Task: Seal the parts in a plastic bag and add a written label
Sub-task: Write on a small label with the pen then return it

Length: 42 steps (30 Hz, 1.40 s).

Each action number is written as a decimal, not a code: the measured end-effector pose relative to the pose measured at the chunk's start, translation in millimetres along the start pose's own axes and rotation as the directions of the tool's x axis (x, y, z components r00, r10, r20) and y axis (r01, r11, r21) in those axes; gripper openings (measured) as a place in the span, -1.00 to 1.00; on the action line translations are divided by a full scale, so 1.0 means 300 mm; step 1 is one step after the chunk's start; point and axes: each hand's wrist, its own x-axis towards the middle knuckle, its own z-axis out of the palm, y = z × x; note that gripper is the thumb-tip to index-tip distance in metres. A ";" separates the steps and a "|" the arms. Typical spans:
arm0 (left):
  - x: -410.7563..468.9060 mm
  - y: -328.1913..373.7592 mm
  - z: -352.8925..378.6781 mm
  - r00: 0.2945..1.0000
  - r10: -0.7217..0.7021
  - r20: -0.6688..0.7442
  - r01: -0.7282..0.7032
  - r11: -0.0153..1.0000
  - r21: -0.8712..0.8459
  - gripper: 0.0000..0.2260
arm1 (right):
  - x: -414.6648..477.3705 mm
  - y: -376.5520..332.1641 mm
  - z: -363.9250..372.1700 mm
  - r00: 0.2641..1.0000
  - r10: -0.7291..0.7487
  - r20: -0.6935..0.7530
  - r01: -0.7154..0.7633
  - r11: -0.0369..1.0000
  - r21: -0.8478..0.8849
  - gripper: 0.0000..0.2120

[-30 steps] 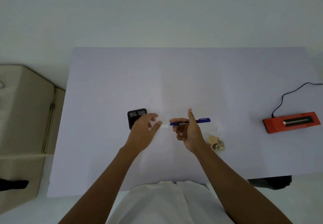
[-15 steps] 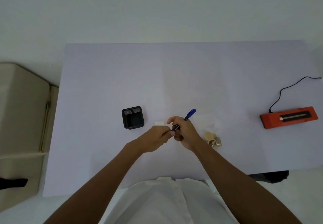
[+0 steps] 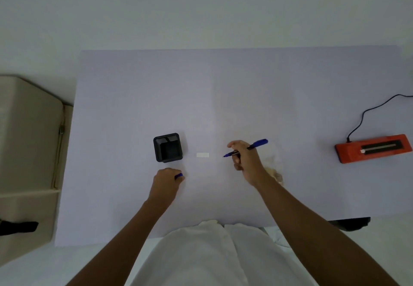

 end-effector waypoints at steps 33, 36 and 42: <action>0.059 0.018 0.063 0.996 0.043 -0.080 -0.019 0.962 0.273 -0.81 | -0.001 0.093 0.086 0.998 0.045 0.037 -0.038 0.983 -0.182 -0.84; 0.077 0.087 0.090 0.980 0.173 -0.099 -0.154 0.972 0.175 -0.77 | 0.009 0.089 0.077 0.999 0.038 0.029 -0.032 0.981 -0.191 -0.85; 0.173 0.148 0.140 0.963 0.246 -0.113 -0.222 0.956 0.191 -0.67 | 0.027 0.083 0.057 0.999 0.029 0.023 -0.023 0.979 -0.203 -0.86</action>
